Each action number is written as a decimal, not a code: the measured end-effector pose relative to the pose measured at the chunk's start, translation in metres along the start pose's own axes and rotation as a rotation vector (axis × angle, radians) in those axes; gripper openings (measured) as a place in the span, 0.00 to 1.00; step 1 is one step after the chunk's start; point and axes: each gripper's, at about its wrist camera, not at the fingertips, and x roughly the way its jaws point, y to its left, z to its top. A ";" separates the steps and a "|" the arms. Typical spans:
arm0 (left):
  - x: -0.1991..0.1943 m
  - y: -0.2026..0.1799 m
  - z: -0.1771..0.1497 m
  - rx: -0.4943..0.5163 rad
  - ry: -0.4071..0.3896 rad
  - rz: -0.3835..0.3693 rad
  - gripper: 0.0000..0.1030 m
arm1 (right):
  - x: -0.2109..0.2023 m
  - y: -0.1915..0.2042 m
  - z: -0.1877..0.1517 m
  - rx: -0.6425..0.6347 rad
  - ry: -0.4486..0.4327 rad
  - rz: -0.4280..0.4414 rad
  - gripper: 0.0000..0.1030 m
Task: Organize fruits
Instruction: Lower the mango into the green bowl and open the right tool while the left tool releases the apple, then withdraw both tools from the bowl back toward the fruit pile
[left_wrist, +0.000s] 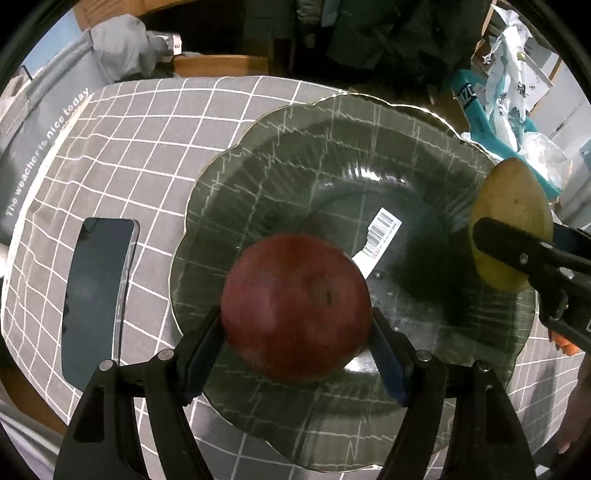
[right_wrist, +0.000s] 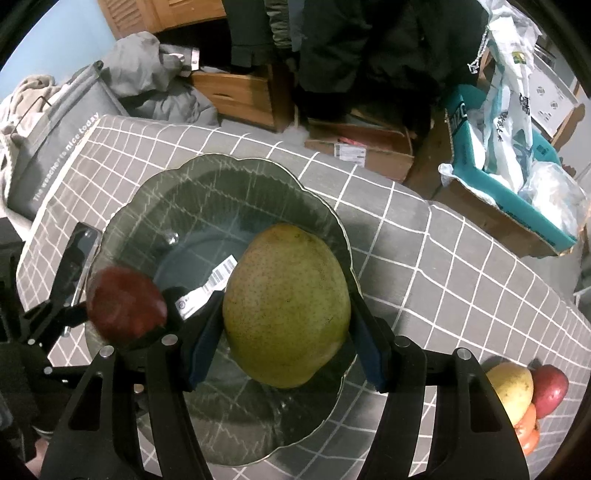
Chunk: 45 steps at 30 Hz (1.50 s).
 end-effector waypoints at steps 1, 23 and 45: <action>0.000 0.000 0.000 0.001 0.001 0.003 0.75 | 0.000 0.000 0.000 0.001 0.001 0.002 0.63; -0.051 0.021 -0.003 -0.060 -0.122 0.006 0.90 | -0.015 0.020 0.005 -0.030 -0.037 0.067 0.73; -0.117 -0.017 -0.010 0.000 -0.254 -0.093 0.90 | -0.117 -0.011 -0.013 0.018 -0.247 -0.085 0.73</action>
